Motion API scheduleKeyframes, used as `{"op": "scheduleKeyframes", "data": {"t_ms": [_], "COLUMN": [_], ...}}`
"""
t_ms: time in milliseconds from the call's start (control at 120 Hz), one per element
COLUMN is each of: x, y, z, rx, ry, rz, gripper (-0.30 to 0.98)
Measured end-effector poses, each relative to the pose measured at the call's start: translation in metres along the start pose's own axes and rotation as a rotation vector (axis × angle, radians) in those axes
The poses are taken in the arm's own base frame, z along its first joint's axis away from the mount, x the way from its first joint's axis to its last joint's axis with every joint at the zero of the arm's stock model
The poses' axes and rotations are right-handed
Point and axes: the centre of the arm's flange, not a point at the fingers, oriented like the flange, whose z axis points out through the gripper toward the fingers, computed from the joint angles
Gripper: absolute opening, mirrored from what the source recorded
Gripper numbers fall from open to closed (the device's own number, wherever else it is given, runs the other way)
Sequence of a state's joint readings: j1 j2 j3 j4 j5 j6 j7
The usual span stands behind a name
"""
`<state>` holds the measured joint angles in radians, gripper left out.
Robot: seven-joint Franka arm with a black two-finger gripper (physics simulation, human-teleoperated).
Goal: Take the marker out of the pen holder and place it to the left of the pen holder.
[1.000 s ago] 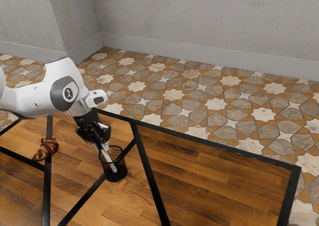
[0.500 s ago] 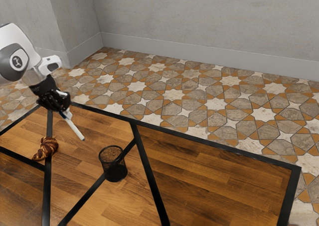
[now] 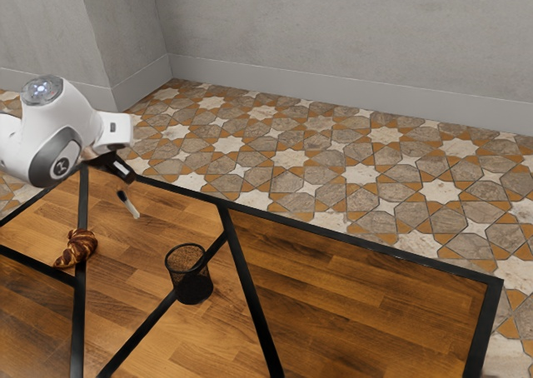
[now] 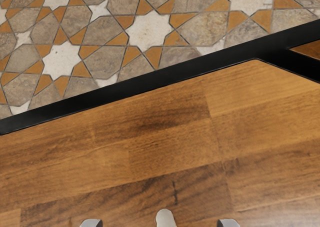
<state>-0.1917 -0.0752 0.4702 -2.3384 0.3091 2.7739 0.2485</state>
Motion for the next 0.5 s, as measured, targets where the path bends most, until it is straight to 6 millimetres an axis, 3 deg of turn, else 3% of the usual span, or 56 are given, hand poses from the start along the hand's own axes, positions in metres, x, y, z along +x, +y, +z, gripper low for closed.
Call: {"op": "scheduleKeyframes", "data": {"t_ms": [175,258,300,400,500], "x": [0.006,0.037,0.042,0.038,0.056], "y": [0.0,-0.026,-0.032,-0.033,-0.021], "z": [-0.006,-0.041,-0.05,-0.061,-0.093], "rx": [0.012,-0.029,-0.067,-0.156,-0.224], "ry": [0.044,0.007,-0.042,-0.163,-0.255], "rz": [0.03,-0.078,-0.12,-0.172,-0.152], "gripper": [0.48,0.54,0.56,0.6,0.63]}}
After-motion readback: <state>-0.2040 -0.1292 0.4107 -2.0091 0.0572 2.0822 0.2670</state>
